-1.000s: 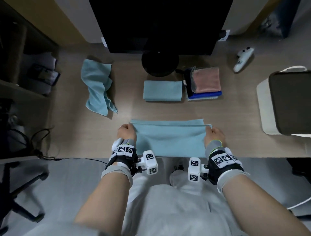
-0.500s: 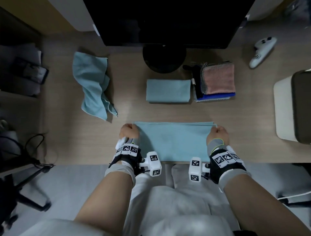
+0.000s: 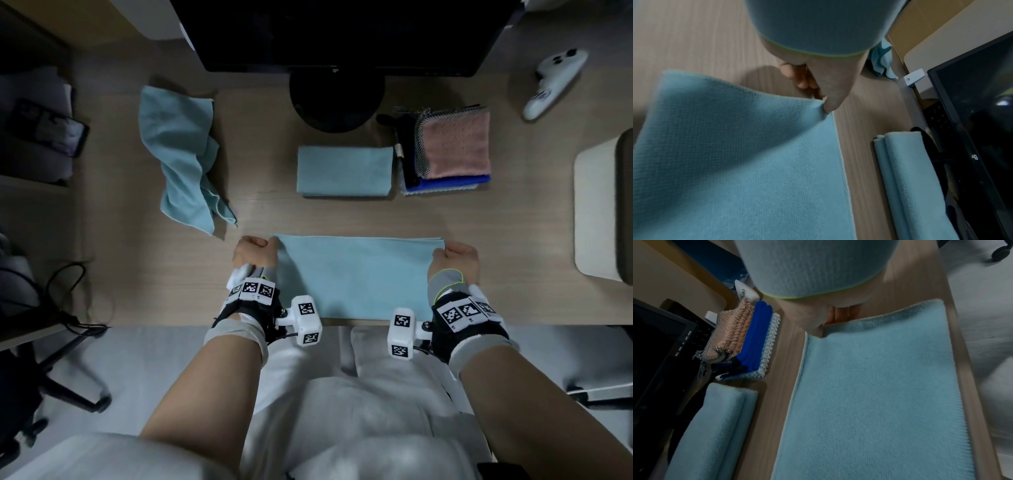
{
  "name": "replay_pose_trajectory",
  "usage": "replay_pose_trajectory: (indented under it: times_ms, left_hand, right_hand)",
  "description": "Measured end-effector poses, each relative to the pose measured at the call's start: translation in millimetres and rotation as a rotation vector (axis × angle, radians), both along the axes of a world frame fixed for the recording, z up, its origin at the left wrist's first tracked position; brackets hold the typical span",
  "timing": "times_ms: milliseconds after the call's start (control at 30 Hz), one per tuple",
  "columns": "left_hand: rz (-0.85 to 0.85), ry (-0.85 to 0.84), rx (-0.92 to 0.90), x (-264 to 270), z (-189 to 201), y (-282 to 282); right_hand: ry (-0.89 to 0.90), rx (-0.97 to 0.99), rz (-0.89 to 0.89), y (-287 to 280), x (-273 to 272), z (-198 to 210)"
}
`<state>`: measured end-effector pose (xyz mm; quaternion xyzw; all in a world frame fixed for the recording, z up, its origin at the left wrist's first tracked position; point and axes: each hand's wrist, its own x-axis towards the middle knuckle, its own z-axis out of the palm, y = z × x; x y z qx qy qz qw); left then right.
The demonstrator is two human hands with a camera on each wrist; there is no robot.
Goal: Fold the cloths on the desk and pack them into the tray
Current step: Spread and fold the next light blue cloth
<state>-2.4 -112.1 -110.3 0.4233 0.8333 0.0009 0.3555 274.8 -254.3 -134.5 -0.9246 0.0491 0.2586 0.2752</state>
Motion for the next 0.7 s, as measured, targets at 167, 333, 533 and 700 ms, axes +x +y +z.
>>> replay_pose_trajectory:
  times_ms: [167,333,533,700]
  left_hand:
    - [0.100,-0.097,0.001,5.2,12.3,-0.6]
    - [0.184,-0.330,0.010,19.9,19.4,-14.5]
    - [0.056,-0.243,-0.024,17.9,8.8,-45.7]
    - [-0.014,-0.277,0.070,20.9,-0.7,-34.5]
  right_hand:
    - [-0.015,-0.013,-0.002,-14.8,11.5,-16.9]
    - [0.178,0.001,0.242,4.5,-5.2,23.9]
    - [0.209,-0.141,0.419,-13.2,-6.9,14.1]
    - [0.103,-0.244,0.594,-1.6,-10.8,12.5]
